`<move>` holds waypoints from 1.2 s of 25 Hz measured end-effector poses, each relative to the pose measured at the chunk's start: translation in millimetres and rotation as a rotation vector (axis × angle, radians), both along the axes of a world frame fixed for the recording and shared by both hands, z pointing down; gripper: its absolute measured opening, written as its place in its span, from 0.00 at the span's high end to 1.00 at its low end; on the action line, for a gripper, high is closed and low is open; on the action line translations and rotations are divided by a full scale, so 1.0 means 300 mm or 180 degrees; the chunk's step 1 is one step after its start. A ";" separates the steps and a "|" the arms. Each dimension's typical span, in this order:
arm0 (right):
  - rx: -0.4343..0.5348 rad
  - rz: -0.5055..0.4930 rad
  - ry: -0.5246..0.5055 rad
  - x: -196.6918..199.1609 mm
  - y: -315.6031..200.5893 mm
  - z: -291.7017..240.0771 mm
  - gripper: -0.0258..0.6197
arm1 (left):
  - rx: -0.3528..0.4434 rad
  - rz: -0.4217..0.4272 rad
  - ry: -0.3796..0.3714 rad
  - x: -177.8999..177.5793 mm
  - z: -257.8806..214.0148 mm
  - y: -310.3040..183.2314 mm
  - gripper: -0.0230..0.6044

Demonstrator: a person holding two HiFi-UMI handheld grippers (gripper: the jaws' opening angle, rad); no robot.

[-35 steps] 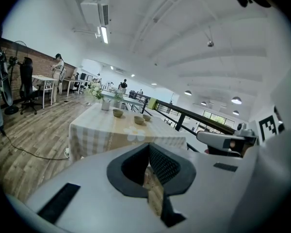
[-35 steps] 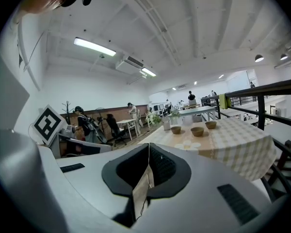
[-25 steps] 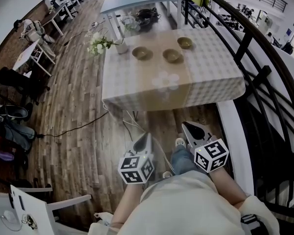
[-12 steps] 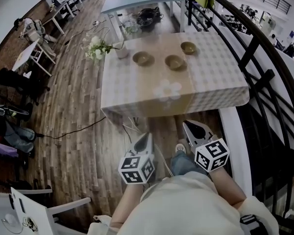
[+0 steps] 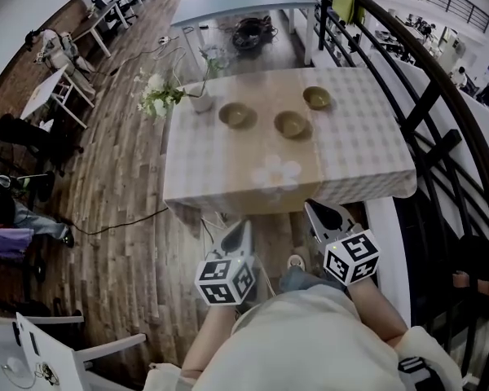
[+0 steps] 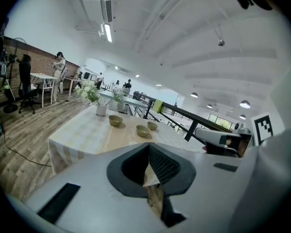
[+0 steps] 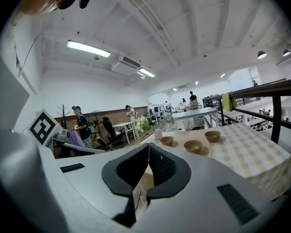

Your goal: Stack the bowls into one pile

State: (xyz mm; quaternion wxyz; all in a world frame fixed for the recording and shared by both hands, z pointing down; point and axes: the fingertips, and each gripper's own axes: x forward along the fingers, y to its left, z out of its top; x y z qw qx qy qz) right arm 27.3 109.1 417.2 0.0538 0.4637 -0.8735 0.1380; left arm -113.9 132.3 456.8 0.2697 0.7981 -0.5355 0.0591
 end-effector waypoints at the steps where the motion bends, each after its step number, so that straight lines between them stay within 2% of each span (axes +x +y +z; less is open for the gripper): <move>1: 0.0010 -0.0009 -0.0005 0.009 -0.026 -0.008 0.96 | 0.0007 -0.0015 -0.0001 0.006 -0.007 -0.024 0.96; 16: 0.0048 -0.0292 0.0020 0.133 -0.369 -0.030 0.96 | 0.0025 -0.0337 0.0035 0.116 -0.025 -0.323 0.96; 23: 0.0079 -0.0429 0.0067 0.150 -0.448 -0.024 0.96 | -0.0001 -0.0477 0.0026 0.129 -0.014 -0.384 0.96; 30: 0.0008 -0.0349 0.0140 0.184 -0.502 0.034 0.96 | -0.0070 -0.0533 -0.0052 0.115 0.020 -0.403 0.96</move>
